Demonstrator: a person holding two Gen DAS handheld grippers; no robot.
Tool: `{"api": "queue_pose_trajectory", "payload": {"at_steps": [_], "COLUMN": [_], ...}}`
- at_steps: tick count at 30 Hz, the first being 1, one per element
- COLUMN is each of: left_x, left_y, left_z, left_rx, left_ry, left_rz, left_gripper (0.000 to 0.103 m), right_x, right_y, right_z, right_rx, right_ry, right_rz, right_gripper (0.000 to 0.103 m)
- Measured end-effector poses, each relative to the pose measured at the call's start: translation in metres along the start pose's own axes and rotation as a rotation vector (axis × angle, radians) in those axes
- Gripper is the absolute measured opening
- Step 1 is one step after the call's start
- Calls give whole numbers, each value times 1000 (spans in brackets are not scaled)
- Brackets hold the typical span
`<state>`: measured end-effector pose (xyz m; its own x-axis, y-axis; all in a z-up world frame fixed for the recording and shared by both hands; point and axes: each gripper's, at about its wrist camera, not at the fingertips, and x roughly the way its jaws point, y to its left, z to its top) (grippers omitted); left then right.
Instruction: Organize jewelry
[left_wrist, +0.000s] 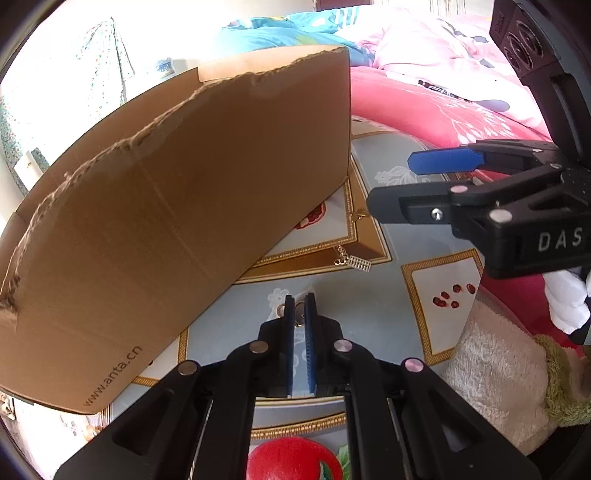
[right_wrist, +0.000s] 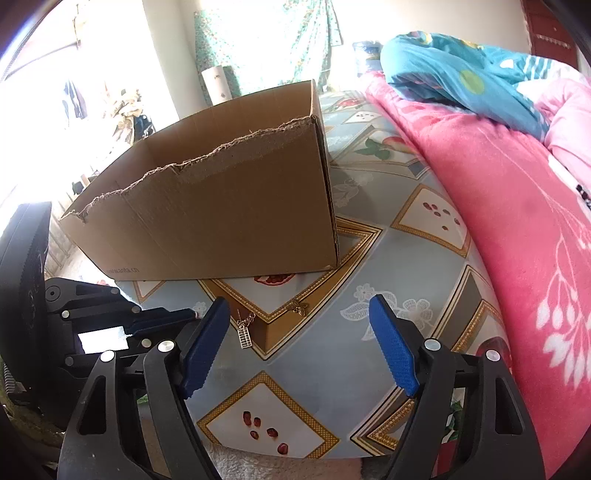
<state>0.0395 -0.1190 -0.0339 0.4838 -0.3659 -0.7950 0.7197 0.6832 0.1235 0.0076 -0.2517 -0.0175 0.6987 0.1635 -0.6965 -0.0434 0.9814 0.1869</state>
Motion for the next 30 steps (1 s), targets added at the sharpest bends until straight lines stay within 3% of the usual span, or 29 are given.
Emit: {"api": "queue_pose_trajectory", "payload": {"at_steps": [13,18,29,30], "left_x": [-10,-10,-13,-13], "left_y": [12,18,21,21], "left_z": [-17,-20,-24,-24], "left_rx": [-53,-78,-93,-97], "left_ry": [-7,-15,-29,-29], "left_rz": [33,34,35,34], "left_gripper": [5,5,5,6], "right_x": [31,35,35,35], "right_y": [11,19,29,29], "right_z": [7,5,1,1], "right_rx": [-142,-214,-216,-212], "right_ry": [109,120,138,139], "right_rz": [-81,-122,-146,-144], "right_gripper": [22,20,10,5]}}
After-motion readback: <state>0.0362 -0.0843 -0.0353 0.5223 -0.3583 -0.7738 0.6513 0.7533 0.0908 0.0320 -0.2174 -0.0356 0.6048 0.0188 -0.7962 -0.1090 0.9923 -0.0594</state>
